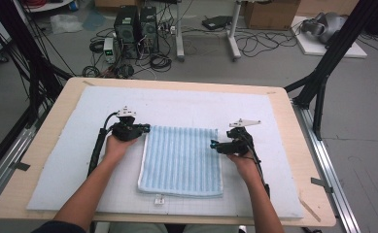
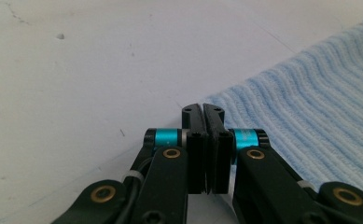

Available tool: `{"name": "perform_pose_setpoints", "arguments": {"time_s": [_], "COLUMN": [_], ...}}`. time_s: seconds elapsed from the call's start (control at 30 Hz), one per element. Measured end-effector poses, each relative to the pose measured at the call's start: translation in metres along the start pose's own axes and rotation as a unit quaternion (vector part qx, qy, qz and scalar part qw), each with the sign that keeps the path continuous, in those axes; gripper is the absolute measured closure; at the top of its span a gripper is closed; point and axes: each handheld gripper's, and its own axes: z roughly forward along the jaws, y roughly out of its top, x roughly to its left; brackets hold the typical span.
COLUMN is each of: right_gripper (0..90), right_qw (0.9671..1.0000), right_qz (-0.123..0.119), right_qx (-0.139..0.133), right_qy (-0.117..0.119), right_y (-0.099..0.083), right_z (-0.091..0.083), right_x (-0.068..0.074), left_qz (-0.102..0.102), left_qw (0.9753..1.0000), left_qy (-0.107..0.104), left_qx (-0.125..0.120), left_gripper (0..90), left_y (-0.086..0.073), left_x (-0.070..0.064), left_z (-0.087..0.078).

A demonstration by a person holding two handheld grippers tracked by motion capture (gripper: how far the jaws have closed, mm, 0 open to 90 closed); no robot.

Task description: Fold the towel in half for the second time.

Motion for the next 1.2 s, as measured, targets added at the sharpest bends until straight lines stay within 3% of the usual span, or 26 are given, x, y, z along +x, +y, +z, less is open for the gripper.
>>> {"name": "perform_pose_setpoints", "arguments": {"time_s": [0.1, 0.2, 0.3, 0.37, 0.43, 0.47, 0.57, 0.6, 0.8, 0.93, 1.07, 1.2], "right_gripper": [18.7, 29.8, 48.4, 61.3, 77.4, 80.2, 83.3, 83.6, 83.8, 83.8, 83.8, 83.7], "right_qw": [0.9998, 0.9995, 0.9993, 0.9985, 0.9992, 0.999, 0.9986, 0.9988, 0.9979, 0.9984, 0.998, 0.9971], "right_qz": [-0.006, -0.013, -0.019, -0.03, -0.024, -0.03, -0.044, -0.042, -0.034, -0.023, -0.038, -0.054], "right_qx": [0.018, 0.023, 0.022, 0.041, 0.033, 0.031, 0.015, 0.006, -0.035, -0.042, -0.047, -0.054], "right_qy": [-0.01, -0.02, -0.022, -0.019, -0.001, -0.008, -0.024, -0.025, -0.042, -0.031, -0.019, -0.001], "right_y": [0.007, 0.015, 0.021, 0.021, 0.021, 0.022, 0.025, 0.027, 0.039, 0.04, 0.036, 0.03], "right_z": [0.013, 0.02, 0.027, 0.033, 0.033, 0.033, 0.032, 0.031, 0.028, 0.025, 0.017, 0.004], "right_x": [-0.002, -0.004, -0.008, -0.01, -0.012, -0.011, -0.009, -0.01, -0.015, -0.017, -0.01, -0.001], "left_qz": [0.001, -0.003, -0.009, -0.011, -0.011, -0.014, -0.027, -0.029, -0.038, -0.04, -0.022, -0.014], "left_qw": [1.0, 1.0, 0.9999, 0.9998, 0.9998, 0.9997, 0.9991, 0.9992, 0.9975, 0.9977, 0.9984, 0.9974], "left_qy": [-0.001, -0.004, -0.005, -0.006, -0.004, -0.002, 0.003, 0.002, -0.004, -0.018, -0.017, -0.03], "left_qx": [-0.002, -0.004, -0.01, -0.012, -0.014, -0.02, -0.034, -0.028, -0.059, -0.051, -0.049, -0.064], "left_gripper": [87.7, 87.7, 87.7, 87.7, 87.7, 87.8, 87.8, 87.8, 87.8, 87.7, 87.7, 87.7], "left_y": [0.001, 0.001, 0.001, 0.001, 0.001, 0.001, 0.003, 0.006, 0.025, 0.025, 0.022, 0.015], "left_x": [0.0, 0.001, 0.001, 0.002, 0.003, 0.004, 0.008, 0.009, 0.013, 0.011, 0.005, -0.005], "left_z": [-0.001, -0.001, -0.001, -0.001, -0.001, -0.001, -0.002, -0.001, -0.002, -0.005, -0.014, -0.027]}}
